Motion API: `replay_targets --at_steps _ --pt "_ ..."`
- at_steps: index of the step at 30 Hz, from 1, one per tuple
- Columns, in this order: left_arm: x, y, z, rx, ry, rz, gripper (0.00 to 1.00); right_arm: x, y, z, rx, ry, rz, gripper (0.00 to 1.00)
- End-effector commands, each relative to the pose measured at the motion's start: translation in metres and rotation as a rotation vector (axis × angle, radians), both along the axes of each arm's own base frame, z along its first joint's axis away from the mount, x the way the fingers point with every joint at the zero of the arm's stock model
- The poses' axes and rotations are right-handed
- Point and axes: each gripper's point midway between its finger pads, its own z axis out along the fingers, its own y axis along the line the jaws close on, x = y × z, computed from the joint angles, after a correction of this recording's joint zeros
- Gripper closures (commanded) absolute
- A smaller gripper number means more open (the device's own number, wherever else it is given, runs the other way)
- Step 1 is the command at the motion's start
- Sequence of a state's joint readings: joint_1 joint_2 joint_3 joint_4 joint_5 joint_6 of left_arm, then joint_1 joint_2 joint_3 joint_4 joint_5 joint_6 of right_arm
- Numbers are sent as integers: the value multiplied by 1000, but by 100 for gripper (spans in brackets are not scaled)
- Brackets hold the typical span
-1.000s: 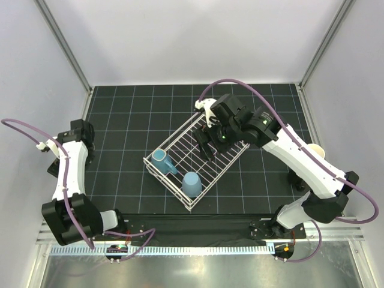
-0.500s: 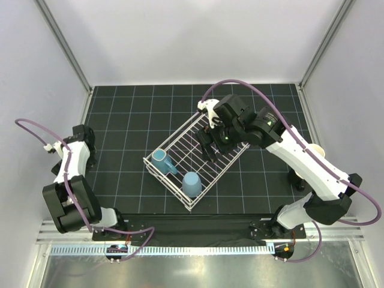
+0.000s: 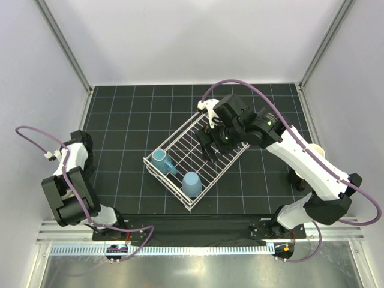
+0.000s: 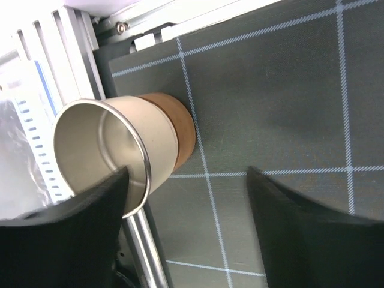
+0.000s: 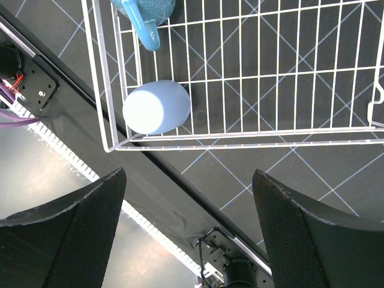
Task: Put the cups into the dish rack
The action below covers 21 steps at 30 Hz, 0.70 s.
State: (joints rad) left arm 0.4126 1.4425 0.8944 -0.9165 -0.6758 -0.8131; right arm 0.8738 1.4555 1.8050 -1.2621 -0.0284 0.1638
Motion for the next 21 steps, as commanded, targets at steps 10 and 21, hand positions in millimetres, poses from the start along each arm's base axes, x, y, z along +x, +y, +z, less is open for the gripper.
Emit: replay_targets --at_steps 10,21 --pt "-3 4 11 39 -13 87 58 3 3 8 23 -18 -8 14" --pt "19 -34 24 -156 -187 83 99 3 3 8 28 -16 -8 14"
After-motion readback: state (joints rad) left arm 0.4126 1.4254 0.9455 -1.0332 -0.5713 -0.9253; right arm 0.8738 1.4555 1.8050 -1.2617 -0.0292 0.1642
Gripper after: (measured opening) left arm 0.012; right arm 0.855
